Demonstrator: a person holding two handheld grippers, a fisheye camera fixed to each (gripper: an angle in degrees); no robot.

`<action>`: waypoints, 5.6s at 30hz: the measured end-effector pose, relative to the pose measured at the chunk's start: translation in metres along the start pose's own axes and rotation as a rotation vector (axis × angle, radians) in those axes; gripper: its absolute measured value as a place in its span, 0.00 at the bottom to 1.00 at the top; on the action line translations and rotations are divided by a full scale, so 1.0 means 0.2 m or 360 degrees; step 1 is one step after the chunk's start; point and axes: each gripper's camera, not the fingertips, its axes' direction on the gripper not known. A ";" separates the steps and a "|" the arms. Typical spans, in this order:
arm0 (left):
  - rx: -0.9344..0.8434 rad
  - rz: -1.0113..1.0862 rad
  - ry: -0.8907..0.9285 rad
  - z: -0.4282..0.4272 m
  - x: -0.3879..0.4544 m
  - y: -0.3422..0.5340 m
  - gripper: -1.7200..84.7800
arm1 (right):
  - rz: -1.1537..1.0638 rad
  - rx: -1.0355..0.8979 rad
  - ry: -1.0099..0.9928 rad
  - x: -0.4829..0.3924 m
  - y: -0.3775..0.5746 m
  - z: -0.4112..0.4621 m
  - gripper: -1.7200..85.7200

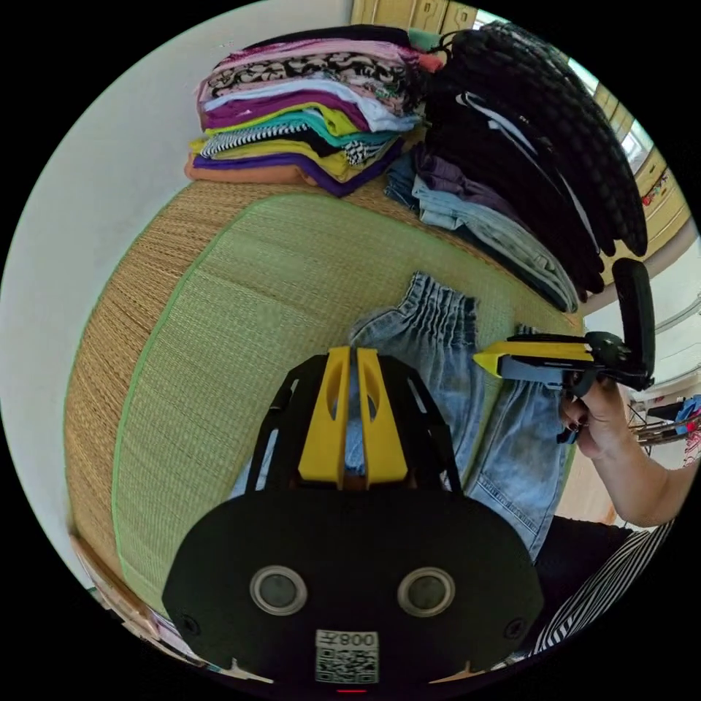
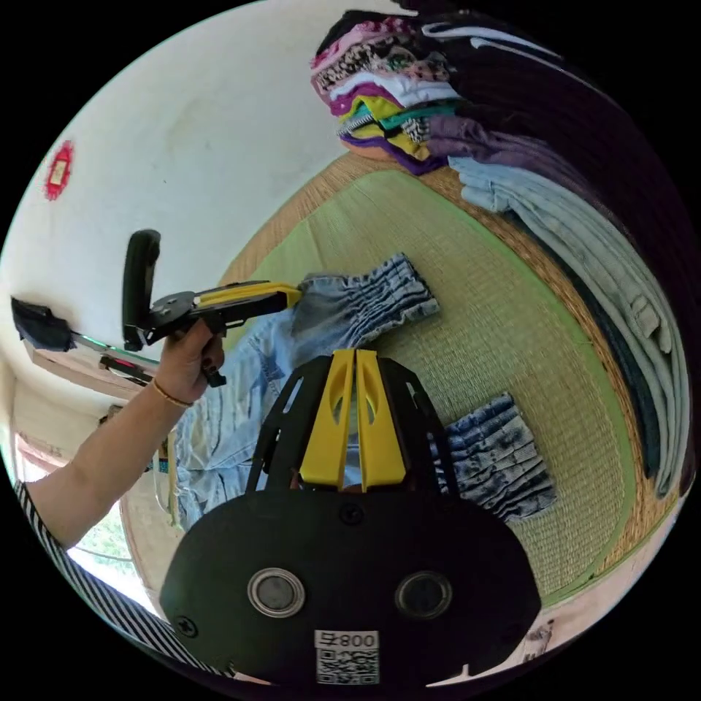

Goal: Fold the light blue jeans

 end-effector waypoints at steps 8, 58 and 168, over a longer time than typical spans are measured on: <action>0.0007 -0.0083 -0.0022 -0.03 0.00 -0.15 0.09 | -0.0057 0.0037 0.0116 0.06 -0.04 -0.21 0.04; -0.0228 -0.1478 -0.0107 -1.23 -0.49 2.14 0.02 | -0.0532 -0.0594 0.0216 -0.74 0.46 0.01 0.02; -0.0345 -0.0846 -0.0343 -3.45 0.42 3.32 0.03 | -0.1755 -0.0910 0.0270 -2.88 1.16 0.42 0.02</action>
